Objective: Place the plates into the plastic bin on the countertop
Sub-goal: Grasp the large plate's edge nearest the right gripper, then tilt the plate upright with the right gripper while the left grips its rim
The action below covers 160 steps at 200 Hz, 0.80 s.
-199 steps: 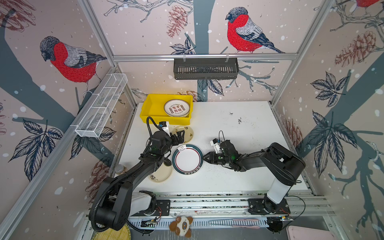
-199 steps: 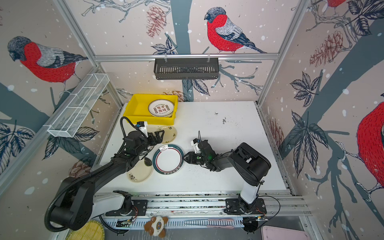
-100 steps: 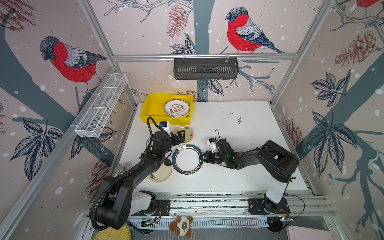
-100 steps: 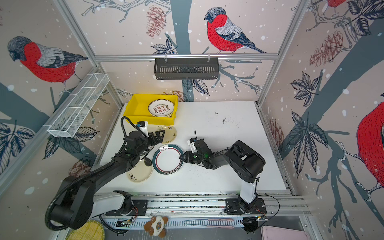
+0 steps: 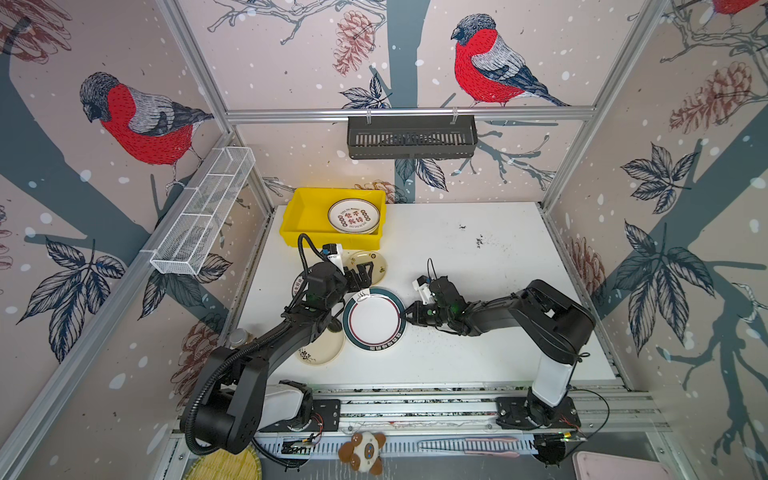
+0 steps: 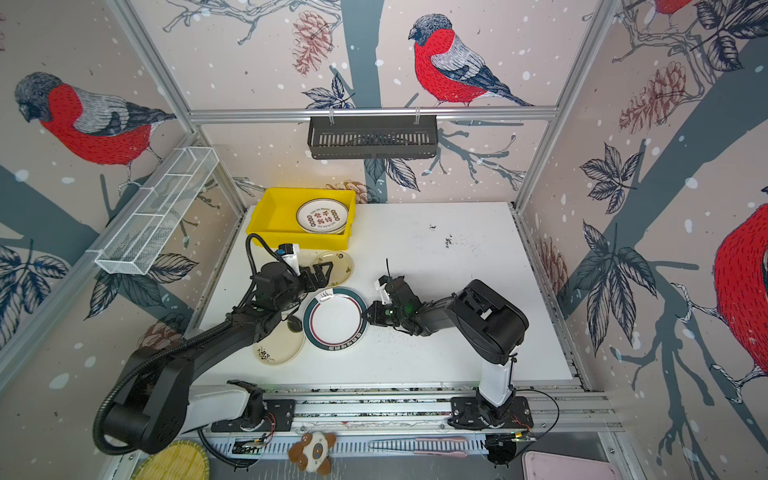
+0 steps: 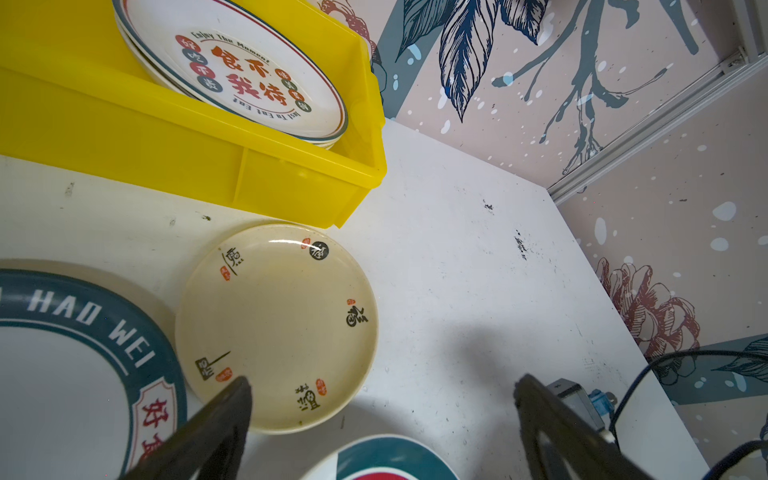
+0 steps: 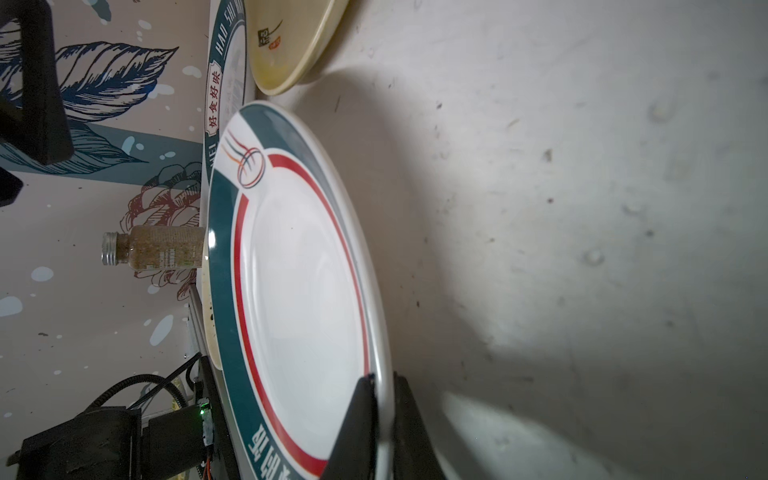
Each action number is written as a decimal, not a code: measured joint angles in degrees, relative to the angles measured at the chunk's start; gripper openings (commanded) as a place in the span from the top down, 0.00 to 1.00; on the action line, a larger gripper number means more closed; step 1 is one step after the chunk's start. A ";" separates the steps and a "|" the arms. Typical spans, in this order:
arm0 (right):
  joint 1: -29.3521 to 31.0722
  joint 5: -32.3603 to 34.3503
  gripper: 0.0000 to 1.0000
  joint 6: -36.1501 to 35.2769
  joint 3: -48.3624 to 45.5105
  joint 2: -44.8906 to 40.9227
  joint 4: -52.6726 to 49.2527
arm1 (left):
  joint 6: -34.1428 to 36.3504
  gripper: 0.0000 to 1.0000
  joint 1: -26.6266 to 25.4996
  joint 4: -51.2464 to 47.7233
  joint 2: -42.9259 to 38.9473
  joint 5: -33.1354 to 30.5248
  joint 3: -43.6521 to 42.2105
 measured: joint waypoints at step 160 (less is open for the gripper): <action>-1.68 12.44 0.99 -1.64 -6.16 -16.76 -7.15 | -1.16 0.03 -2.01 0.79 -3.72 1.20 0.44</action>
